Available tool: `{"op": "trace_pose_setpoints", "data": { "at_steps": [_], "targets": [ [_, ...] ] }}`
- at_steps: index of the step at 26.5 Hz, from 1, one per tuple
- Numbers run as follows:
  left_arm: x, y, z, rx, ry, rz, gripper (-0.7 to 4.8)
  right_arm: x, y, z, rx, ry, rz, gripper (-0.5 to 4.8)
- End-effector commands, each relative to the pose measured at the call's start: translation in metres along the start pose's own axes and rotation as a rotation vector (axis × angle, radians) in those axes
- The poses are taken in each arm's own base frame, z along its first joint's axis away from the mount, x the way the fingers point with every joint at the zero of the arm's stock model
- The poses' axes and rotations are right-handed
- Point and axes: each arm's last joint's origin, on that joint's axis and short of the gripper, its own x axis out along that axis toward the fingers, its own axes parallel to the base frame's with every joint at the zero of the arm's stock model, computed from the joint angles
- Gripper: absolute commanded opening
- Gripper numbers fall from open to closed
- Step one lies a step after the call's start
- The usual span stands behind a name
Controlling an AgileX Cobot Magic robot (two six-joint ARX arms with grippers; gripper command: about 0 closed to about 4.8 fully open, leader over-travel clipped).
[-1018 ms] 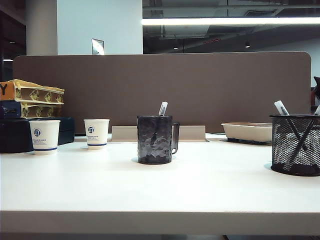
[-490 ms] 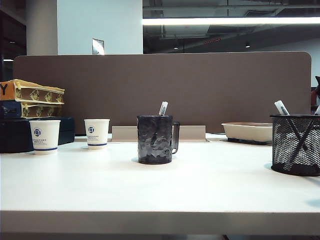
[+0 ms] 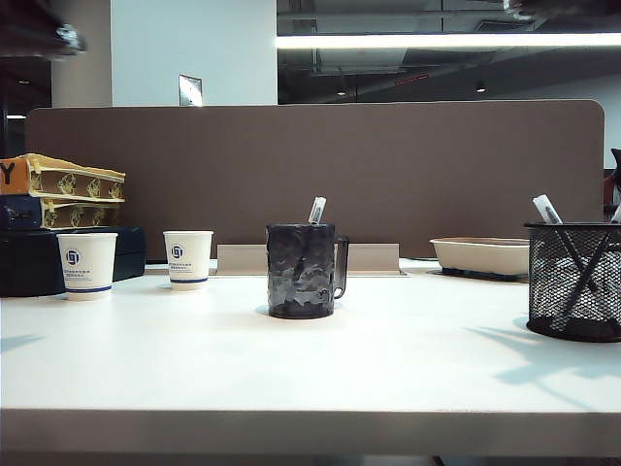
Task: Pick up one pen and put it in the pen container.
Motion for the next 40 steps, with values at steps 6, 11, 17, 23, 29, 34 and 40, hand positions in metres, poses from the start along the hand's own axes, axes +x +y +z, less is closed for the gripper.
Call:
{"op": "trace_pose_setpoints", "data": {
  "at_steps": [6,11,17,23,29,34,40],
  "targets": [
    [0.029,0.006,0.005,-0.008,0.022,-0.062,0.57,0.018,-0.006,-0.005,-0.008,-0.041,0.012,0.68],
    [0.058,0.016,-0.004,-0.034,0.087,-0.083,0.57,0.039,-0.016,-0.01,0.042,0.023,0.003,0.68],
    [0.079,0.017,-0.012,-0.049,0.13,-0.104,0.57,0.058,-0.023,-0.006,0.05,0.04,0.001,0.68],
    [0.092,0.021,-0.014,-0.055,0.148,-0.098,0.57,0.075,-0.032,-0.012,0.107,0.077,-0.014,0.68],
    [0.1,0.024,-0.014,-0.037,0.144,-0.096,0.57,0.096,-0.038,-0.019,0.206,0.11,-0.011,0.78],
    [0.111,0.027,-0.019,-0.043,0.16,-0.103,0.57,0.114,-0.039,-0.022,0.28,0.134,0.017,0.78],
    [0.123,0.014,-0.021,-0.032,0.169,-0.158,0.57,0.133,-0.033,-0.024,0.311,0.17,0.051,0.96]
  ]
}}
